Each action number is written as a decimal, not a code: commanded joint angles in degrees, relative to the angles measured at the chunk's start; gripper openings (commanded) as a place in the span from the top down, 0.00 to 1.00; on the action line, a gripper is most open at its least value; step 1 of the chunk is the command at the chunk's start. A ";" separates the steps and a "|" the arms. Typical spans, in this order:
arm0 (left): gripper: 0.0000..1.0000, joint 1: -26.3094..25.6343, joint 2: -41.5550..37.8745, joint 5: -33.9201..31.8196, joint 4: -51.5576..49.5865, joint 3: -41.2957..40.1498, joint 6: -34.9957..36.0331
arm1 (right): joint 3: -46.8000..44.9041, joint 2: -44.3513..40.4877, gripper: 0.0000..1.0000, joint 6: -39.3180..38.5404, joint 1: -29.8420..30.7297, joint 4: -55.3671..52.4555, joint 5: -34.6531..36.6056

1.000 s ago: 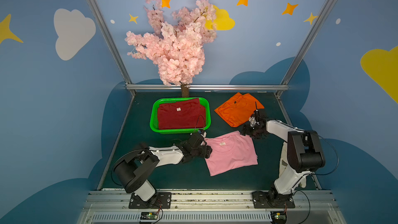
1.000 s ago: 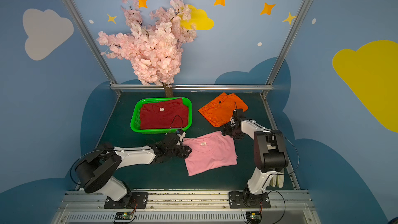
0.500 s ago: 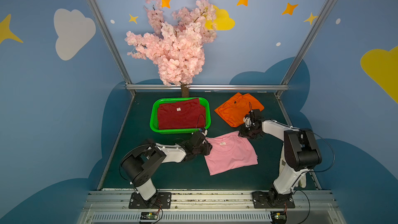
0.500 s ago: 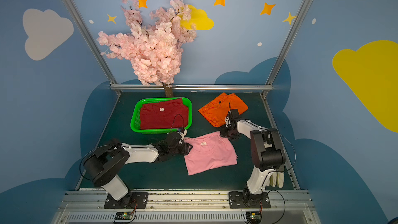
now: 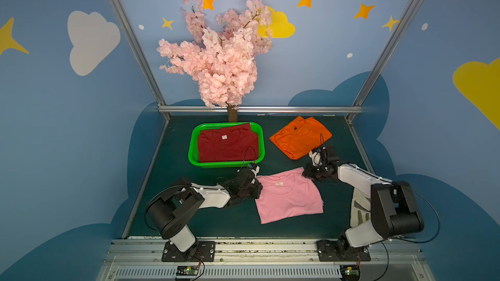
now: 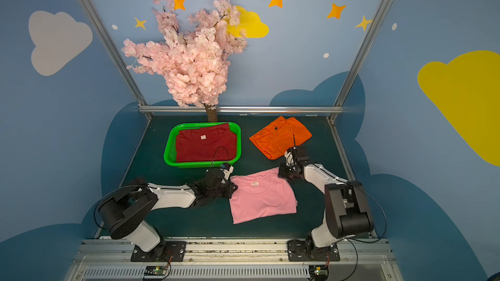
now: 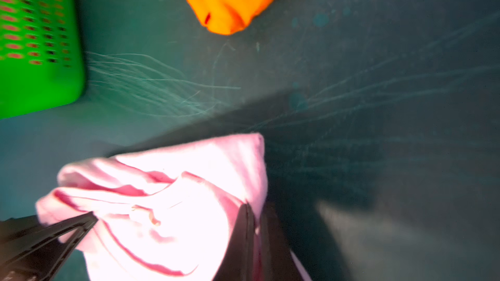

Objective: Put the folded t-shirts into the basket
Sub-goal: Pick up the T-shirt from the center of the board, then place the T-shirt in the bin.

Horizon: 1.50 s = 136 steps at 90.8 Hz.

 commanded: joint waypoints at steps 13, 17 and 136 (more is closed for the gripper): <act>0.97 -0.23 -15.02 1.34 -7.57 -3.09 3.28 | -5.74 -15.29 1.00 3.59 2.24 4.75 -0.96; 0.97 -0.03 -18.06 0.87 -10.08 -3.02 4.07 | -6.58 -17.79 1.00 4.15 3.19 4.43 -0.63; 0.97 42.41 -20.65 -2.97 -36.38 28.18 14.21 | 41.90 18.18 1.00 18.44 30.85 12.19 14.91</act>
